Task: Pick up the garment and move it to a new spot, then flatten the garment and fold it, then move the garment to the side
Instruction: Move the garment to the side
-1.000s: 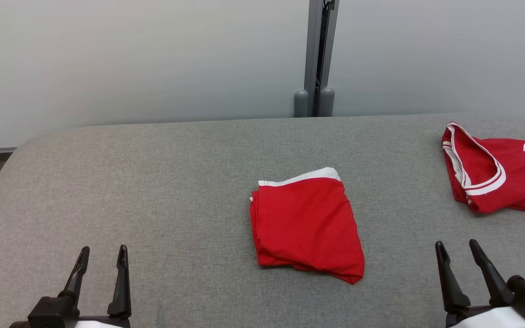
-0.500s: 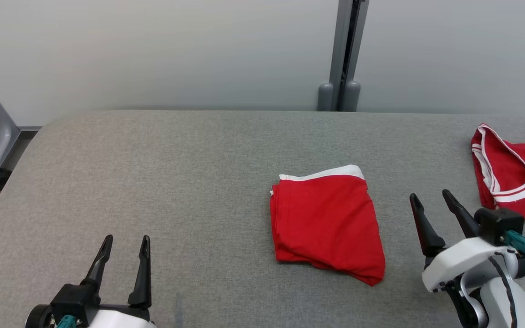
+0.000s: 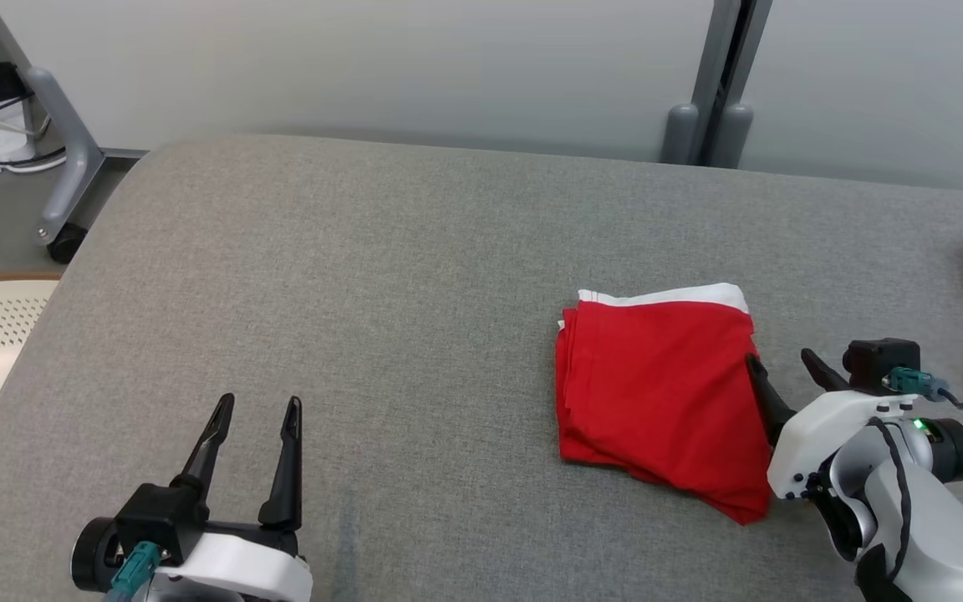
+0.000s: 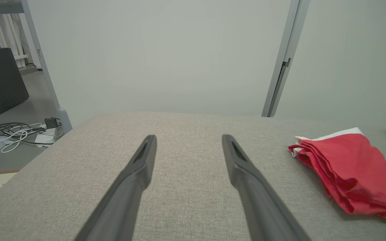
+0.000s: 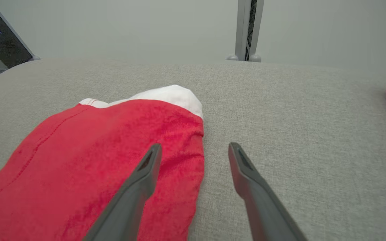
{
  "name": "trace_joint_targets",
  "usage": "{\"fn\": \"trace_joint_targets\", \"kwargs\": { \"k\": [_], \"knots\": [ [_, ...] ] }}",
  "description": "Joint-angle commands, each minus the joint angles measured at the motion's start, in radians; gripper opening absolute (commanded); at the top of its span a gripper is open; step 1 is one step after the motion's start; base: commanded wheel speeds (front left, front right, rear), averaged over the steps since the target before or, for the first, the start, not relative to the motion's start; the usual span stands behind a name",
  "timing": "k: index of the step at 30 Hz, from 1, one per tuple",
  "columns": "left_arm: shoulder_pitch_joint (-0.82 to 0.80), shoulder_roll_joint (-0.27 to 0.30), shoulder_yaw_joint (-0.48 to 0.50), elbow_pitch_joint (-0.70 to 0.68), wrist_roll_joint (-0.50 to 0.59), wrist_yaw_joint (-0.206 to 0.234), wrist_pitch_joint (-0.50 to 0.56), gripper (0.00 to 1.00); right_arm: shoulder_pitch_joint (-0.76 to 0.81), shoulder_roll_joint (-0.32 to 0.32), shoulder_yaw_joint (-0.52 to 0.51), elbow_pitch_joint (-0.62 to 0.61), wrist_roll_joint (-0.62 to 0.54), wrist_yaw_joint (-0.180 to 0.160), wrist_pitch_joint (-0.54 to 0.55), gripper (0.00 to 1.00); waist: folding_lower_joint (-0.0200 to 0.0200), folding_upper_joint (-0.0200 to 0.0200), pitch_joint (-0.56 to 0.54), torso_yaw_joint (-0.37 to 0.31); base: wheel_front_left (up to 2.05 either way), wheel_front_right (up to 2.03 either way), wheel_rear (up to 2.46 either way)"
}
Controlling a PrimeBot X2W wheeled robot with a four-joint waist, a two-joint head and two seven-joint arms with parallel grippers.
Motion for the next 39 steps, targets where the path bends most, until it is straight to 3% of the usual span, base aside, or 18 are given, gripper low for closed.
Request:
{"fn": "trace_joint_targets", "kwargs": {
  "k": [1,14,15,16,19,26,39],
  "knots": [
    [-0.019,0.003,0.001,0.002,-0.003,0.000,0.000,1.00,-0.013,-0.005,0.000,0.015,0.008,0.000,-0.005,1.00,0.0000,-0.0001,0.014,0.012,0.00,0.00,0.00],
    [-0.060,0.003,0.006,0.018,-0.002,-0.003,0.001,1.00,-0.055,0.050,0.092,0.227,0.086,0.000,0.017,1.00,0.0000,-0.0001,0.042,0.012,0.00,0.00,0.00],
    [-0.060,0.003,0.006,0.018,-0.004,-0.004,0.001,1.00,-0.053,0.057,0.099,0.227,0.100,0.000,0.018,0.42,0.0000,-0.0001,0.044,0.009,0.00,0.00,0.00],
    [-0.060,0.003,0.006,0.020,-0.005,-0.006,0.001,1.00,-0.050,0.064,0.109,0.224,0.114,0.000,0.023,0.00,0.0000,-0.0001,0.045,0.006,0.00,0.00,0.00],
    [-0.062,0.003,0.007,0.022,-0.008,-0.007,0.001,1.00,-0.061,0.064,0.143,0.207,0.141,0.000,0.011,0.00,0.0000,-0.0001,0.054,-0.007,0.00,0.00,0.00],
    [-0.089,0.003,0.011,0.011,0.006,-0.015,0.001,1.00,-0.164,-0.026,0.234,0.155,0.144,0.000,-0.032,0.00,0.0000,-0.0001,0.109,-0.051,0.00,0.00,0.00],
    [-0.172,0.008,0.018,-0.019,0.042,-0.041,0.001,1.00,-0.395,-0.253,0.426,0.042,0.171,0.000,0.014,0.00,0.0000,-0.0001,0.280,-0.201,0.00,0.00,0.00]
  ]
}}
